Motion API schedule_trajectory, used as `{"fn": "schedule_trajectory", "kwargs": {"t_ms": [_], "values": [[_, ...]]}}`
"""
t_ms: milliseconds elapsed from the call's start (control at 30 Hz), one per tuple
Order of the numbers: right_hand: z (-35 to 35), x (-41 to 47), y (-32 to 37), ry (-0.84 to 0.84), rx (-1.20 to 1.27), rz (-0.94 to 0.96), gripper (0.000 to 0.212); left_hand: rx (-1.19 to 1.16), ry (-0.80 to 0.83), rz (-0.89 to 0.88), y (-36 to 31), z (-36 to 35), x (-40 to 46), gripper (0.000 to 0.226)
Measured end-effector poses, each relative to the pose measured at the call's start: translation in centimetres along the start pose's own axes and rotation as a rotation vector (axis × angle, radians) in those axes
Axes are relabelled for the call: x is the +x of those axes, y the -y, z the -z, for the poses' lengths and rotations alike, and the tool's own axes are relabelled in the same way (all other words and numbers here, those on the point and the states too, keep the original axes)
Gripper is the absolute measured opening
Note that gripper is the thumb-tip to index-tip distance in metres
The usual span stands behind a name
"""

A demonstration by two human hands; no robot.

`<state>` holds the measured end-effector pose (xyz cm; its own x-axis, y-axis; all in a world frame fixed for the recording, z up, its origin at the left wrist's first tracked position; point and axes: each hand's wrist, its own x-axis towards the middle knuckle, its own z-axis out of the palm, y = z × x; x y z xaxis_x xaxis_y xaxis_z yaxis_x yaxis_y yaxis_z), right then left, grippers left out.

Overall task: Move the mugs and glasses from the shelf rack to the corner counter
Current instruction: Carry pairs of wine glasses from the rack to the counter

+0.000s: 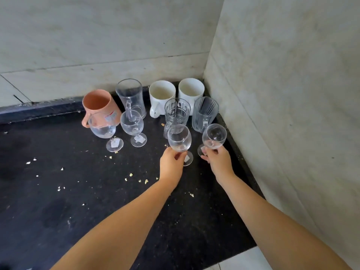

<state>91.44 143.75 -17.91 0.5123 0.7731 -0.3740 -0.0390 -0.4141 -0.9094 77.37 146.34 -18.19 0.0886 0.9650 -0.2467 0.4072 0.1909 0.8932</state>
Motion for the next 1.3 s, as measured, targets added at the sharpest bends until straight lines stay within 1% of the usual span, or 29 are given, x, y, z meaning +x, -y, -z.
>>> {"fn": "schedule_trajectory", "kwargs": {"t_ms": [100,267,333,467,567,700,767,833,900,933,967,1033,1067,1100,1133,1167,1200,1300], "values": [[-0.2,0.6,-0.8,-0.013,0.006,0.005,0.022,0.015,-0.004,-0.026,0.5,-0.8,0.5,0.01],[-0.3,1.2,-1.1,-0.031,0.018,-0.003,0.022,0.043,-0.037,-0.018,1.2,-1.5,1.1,0.01],[-0.5,1.4,-1.2,-0.038,0.017,-0.011,0.021,0.08,-0.037,-0.049,1.4,-1.8,1.4,0.008],[-0.4,1.5,-1.3,-0.04,0.022,-0.022,0.022,0.125,-0.033,-0.118,1.7,-2.2,1.7,0.011],[-0.3,1.1,-1.1,-0.03,0.018,-0.034,0.026,0.146,-0.034,-0.118,1.6,-2.3,1.7,0.011],[0.2,0.0,-0.4,-0.048,0.039,-0.027,0.035,0.179,0.012,-0.092,1.1,-1.7,1.6,0.01],[0.7,-0.9,0.1,-0.053,0.065,-0.049,0.04,0.185,0.026,-0.075,0.9,-1.0,1.1,0.019],[1.3,-2.2,0.7,-0.041,0.068,-0.066,0.046,0.189,0.015,-0.058,0.6,0.2,0.1,0.036],[1.8,-3.6,0.9,-0.028,-0.014,-0.069,0.047,0.2,0.018,-0.028,0.3,1.6,-0.8,0.047],[2.0,-4.4,1.4,-0.01,-0.086,-0.068,0.043,0.213,0.037,-0.012,-0.1,2.7,-1.5,0.049],[2.1,-5.1,1.7,0.023,-0.175,-0.081,0.036,0.247,0.078,-0.001,-0.4,3.6,-2.1,0.049],[1.6,-6.4,3.0,0.152,-0.428,-0.127,0.009,0.339,0.158,-0.01,-1.0,6.0,-3.3,0.048],[1.3,-7.2,3.6,0.232,-0.578,-0.134,0.009,0.373,0.174,-0.018,-1.2,7.2,-4.0,0.047],[0.5,-8.1,4.3,0.32,-0.73,-0.095,0.021,0.395,0.158,-0.023,-1.3,9.0,-5.0,0.046],[-0.2,-8.9,4.7,0.38,-0.869,-0.032,0.026,0.415,0.141,-0.021,-1.3,10.5,-5.8,0.045],[-1.1,-9.7,5.2,0.421,-0.984,0.049,0.025,0.437,0.11,-0.021,-1.2,12.0,-6.6,0.044],[-2.2,-10.6,5.5,0.451,-1.067,0.13,0.024,0.458,0.074,-0.016,-1.1,13.7,-7.6,0.044],[-5.6,-13.5,6.7,0.493,-1.192,0.328,0.03,0.503,-0.011,0.035,-0.3,18.4,-10.8,0.04]]}}
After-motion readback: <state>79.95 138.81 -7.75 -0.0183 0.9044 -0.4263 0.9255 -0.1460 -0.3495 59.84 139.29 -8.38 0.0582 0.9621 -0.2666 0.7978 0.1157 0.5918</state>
